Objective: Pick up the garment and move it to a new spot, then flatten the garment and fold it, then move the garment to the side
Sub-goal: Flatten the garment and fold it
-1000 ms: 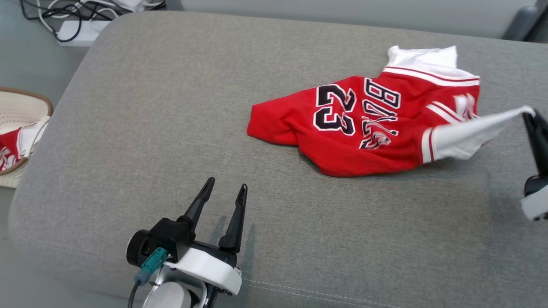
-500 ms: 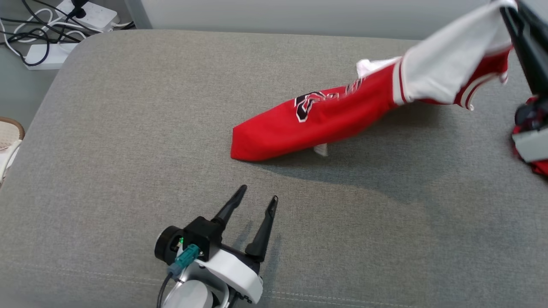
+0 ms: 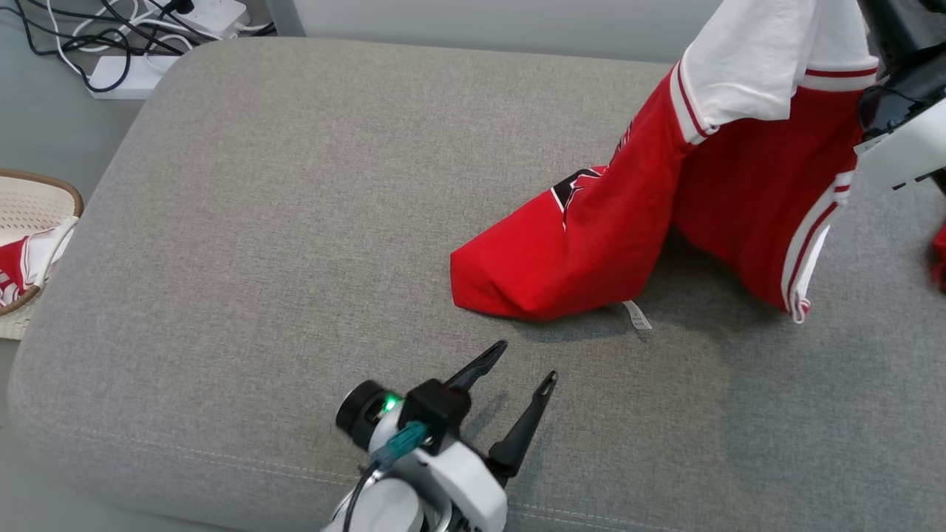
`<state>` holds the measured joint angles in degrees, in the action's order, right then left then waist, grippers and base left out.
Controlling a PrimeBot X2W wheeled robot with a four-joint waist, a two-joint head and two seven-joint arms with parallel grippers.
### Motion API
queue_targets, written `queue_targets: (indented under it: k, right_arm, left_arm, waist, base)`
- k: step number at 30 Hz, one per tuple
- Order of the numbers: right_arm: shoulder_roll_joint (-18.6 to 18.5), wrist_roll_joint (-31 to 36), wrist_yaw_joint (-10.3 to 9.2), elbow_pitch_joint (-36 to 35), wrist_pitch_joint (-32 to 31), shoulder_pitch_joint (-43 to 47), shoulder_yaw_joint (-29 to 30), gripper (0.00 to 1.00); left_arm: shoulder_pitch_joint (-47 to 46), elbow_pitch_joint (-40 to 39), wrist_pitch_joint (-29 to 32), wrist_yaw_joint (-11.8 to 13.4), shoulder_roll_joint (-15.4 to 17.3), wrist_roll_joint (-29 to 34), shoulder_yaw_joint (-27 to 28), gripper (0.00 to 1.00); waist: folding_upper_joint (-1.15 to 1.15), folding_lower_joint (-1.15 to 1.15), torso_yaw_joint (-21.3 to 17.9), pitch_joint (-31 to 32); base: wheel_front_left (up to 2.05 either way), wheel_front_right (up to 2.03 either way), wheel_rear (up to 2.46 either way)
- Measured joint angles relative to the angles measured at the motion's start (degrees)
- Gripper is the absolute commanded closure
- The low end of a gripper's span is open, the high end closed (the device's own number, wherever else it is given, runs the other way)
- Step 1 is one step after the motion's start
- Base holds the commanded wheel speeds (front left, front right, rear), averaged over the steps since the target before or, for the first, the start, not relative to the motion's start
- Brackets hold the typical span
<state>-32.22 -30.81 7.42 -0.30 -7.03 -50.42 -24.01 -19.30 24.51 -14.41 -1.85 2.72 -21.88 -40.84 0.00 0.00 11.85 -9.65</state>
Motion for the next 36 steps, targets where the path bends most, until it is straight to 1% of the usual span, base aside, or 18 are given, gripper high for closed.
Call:
queue_targets:
  k: [3,7,8,12,13,16,17,18,21,24,25,26,31,33,35,36]
  right_arm:
    - [0.47,-0.07,0.00,1.55,0.30,-1.05,-1.08,1.00]
    - [1.85,-0.55,0.00,3.18,1.20,-2.50,-2.38,1.00]
    - [2.09,-0.54,0.00,3.42,1.53,-2.75,-2.66,1.00]
    - [2.99,-0.55,0.00,4.63,2.50,-3.98,-3.03,1.00]
    - [2.99,-0.55,0.00,4.63,2.50,-3.98,-3.03,1.00]
    - [3.12,-0.60,0.00,4.95,2.88,-4.28,-3.27,1.00]
    - [3.22,-0.60,0.00,5.05,3.05,-4.28,-3.36,1.00]
    - [3.27,-0.63,0.00,5.10,3.07,-4.28,-3.50,1.00]
    - [3.60,-1.00,0.00,5.25,3.10,-4.28,-3.82,1.00]
    - [3.93,-1.01,0.00,5.31,3.12,-4.28,-4.11,1.00]
    - [4.07,-1.02,0.00,5.31,3.27,-4.28,-4.14,1.00]
    - [4.23,-1.07,0.00,5.30,3.55,-4.28,-4.12,1.00]
    - [4.75,-1.80,0.00,5.01,4.11,-4.03,-3.96,1.00]
    - [4.75,-2.43,0.00,4.88,4.64,-3.14,-3.25,1.00]
    - [4.72,-2.78,0.00,4.98,4.75,-1.54,-2.12,1.00]
    - [4.63,-2.97,0.00,5.03,5.13,-0.78,-1.72,1.00]
  left_arm:
    - [-5.01,2.63,0.00,1.03,0.02,-0.12,-4.44,0.00]
    - [-11.46,6.60,-0.01,2.42,-0.08,-2.76,-10.28,0.00]
    - [-12.63,7.56,-0.01,3.11,-0.10,-3.27,-11.56,0.00]
    - [-16.70,9.94,-0.01,8.34,-0.18,-4.81,-12.95,0.00]
    - [-16.70,9.94,-0.01,8.34,-0.18,-4.81,-12.95,0.00]
    - [-19.12,11.47,-0.01,11.55,-0.20,-4.39,-13.08,0.00]
    - [-19.33,11.74,-0.02,12.01,-0.21,-4.46,-13.01,0.00]
    - [-19.36,12.13,-0.03,11.88,-0.23,-4.76,-13.06,0.00]
    - [-19.35,13.77,-0.08,10.39,-0.24,-5.99,-13.89,0.00]
    - [-19.44,15.81,-0.08,9.99,-0.32,-7.04,-14.10,0.00]
    - [-19.72,17.19,-0.08,9.95,-0.35,-7.24,-14.19,0.29]
    - [-20.14,18.85,-0.09,9.49,-0.37,-7.60,-14.24,1.00]
    - [-25.35,28.54,-0.08,4.45,-0.46,-8.91,-14.97,1.00]
    - [-28.02,30.27,-0.08,1.32,-0.09,-8.81,-15.28,1.00]
    - [-29.64,31.55,0.26,-2.76,0.24,-9.27,-15.61,1.00]
    - [-29.76,31.61,0.26,-3.85,0.57,-9.71,-15.78,1.00]
  waist:
    - [0.00,0.00,-0.52,-0.65]
    - [0.00,0.00,-2.07,-1.41]
    - [0.00,0.00,-2.57,-1.60]
    - [0.00,0.00,-4.51,-2.45]
    - [0.00,0.00,-4.51,-2.45]
    - [0.00,0.00,-5.72,-3.12]
    - [0.00,0.00,-6.07,-3.32]
    - [0.00,0.00,-6.40,-3.51]
    - [0.00,0.00,-7.28,-3.97]
    - [0.00,0.00,-8.05,-4.39]
    - [0.00,0.00,-8.27,-4.49]
    - [0.00,0.00,-8.46,-4.56]
    - [0.00,0.00,-8.74,-4.64]
    - [0.00,0.00,-8.40,-4.63]
    - [0.00,0.00,-7.91,-4.54]
    - [0.00,0.00,-7.65,-4.47]
  base:
    - [0.00,0.00,0.00]
    - [0.00,0.00,0.00]
    - [0.00,0.00,0.00]
    - [0.00,0.00,0.00]
    - [0.00,0.00,0.00]
    - [0.00,0.00,0.00]
    - [0.00,0.00,0.00]
    - [0.00,0.00,0.00]
    - [0.00,0.00,0.00]
    - [0.00,0.00,0.00]
    - [0.00,0.00,0.00]
    - [0.00,0.00,0.00]
    - [0.00,0.00,0.00]
    - [0.00,0.00,0.00]
    - [0.00,0.00,0.00]
    - [0.00,0.00,0.00]
